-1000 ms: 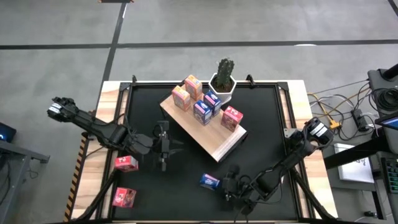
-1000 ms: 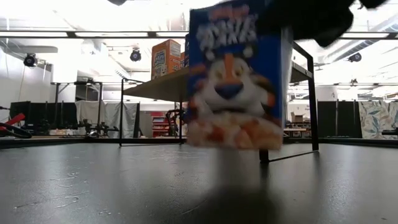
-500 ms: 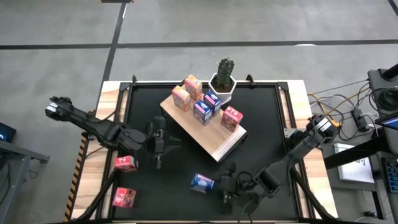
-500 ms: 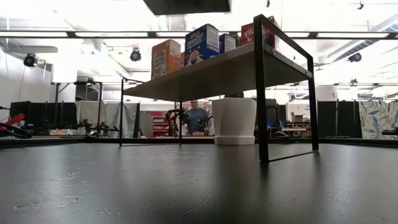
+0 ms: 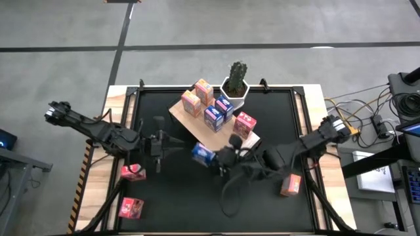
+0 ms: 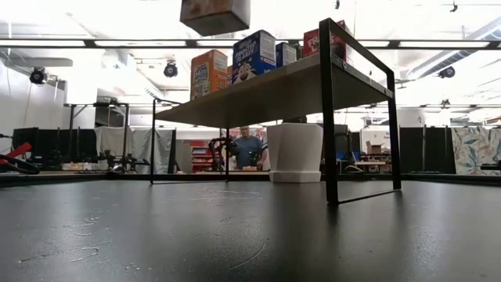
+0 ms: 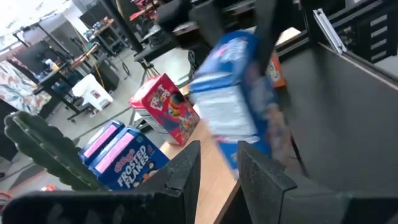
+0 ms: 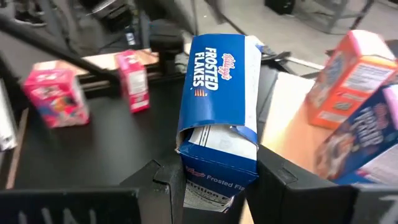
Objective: Stack cereal on shelf
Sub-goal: Put the blue cereal box on the shelf aligned with the other blue cereal boxes, then put the orange cereal box on the shelf aligned with the other orange cereal boxes
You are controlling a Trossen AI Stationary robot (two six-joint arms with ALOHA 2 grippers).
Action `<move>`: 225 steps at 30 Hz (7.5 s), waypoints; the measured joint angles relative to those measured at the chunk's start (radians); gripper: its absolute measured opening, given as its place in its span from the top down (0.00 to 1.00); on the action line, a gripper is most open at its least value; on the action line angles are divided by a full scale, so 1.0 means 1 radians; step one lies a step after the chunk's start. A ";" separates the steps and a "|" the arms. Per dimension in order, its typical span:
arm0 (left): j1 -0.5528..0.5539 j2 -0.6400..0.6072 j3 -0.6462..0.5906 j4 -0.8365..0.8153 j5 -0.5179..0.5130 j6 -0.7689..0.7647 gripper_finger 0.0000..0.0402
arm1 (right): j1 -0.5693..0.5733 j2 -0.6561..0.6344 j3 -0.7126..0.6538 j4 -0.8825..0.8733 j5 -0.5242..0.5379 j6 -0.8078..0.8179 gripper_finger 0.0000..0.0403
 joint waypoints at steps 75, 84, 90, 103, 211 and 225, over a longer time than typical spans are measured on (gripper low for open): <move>0.000 -0.003 -0.051 -0.037 -0.138 -0.018 0.78 | -0.165 0.013 0.053 -0.192 -0.005 0.088 0.51; 0.000 -0.003 -0.051 -0.039 -0.138 -0.018 0.78 | -0.109 0.012 0.228 -0.433 -0.010 0.087 0.54; 0.000 -0.003 -0.051 -0.040 -0.138 -0.018 0.78 | -0.083 0.011 0.178 -0.510 -0.007 0.088 0.72; 0.000 -0.002 -0.051 -0.041 -0.138 -0.018 0.78 | -0.110 0.013 -0.051 -0.310 0.070 0.026 0.98; 0.202 0.022 -0.169 0.149 0.039 0.183 0.84 | -0.089 -0.152 0.023 -0.443 -0.110 0.052 0.98; 0.202 0.011 -0.169 0.154 0.038 0.196 0.84 | 0.141 -0.159 0.011 -0.935 -0.318 0.995 0.98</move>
